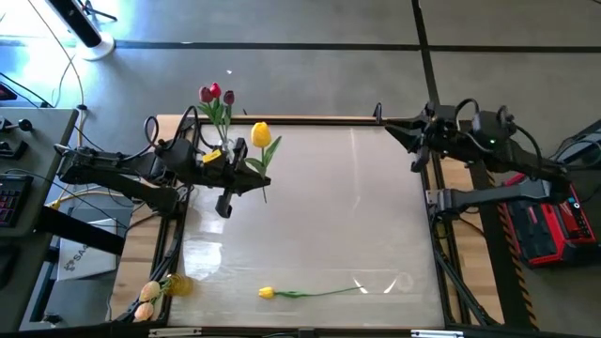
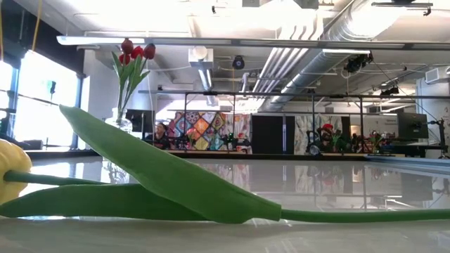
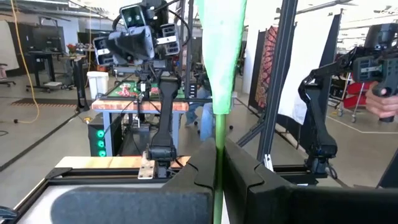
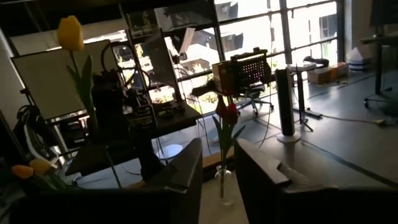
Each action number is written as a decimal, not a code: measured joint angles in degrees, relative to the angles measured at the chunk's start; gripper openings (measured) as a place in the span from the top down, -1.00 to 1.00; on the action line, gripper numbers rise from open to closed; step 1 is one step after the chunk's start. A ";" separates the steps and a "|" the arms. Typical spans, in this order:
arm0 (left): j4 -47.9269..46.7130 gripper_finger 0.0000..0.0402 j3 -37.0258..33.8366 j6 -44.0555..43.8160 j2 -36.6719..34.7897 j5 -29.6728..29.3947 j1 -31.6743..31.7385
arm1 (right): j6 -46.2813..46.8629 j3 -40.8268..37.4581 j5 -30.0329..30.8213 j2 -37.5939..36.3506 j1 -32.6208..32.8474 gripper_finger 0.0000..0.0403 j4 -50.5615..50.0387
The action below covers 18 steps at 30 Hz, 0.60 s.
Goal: Sort flowers into vase by color
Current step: Put the top yellow flower into the yellow vase
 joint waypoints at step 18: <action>-9.19 1.00 0.00 3.53 -4.69 -0.18 3.89 | -1.27 0.00 -7.64 1.93 -4.85 0.10 -5.11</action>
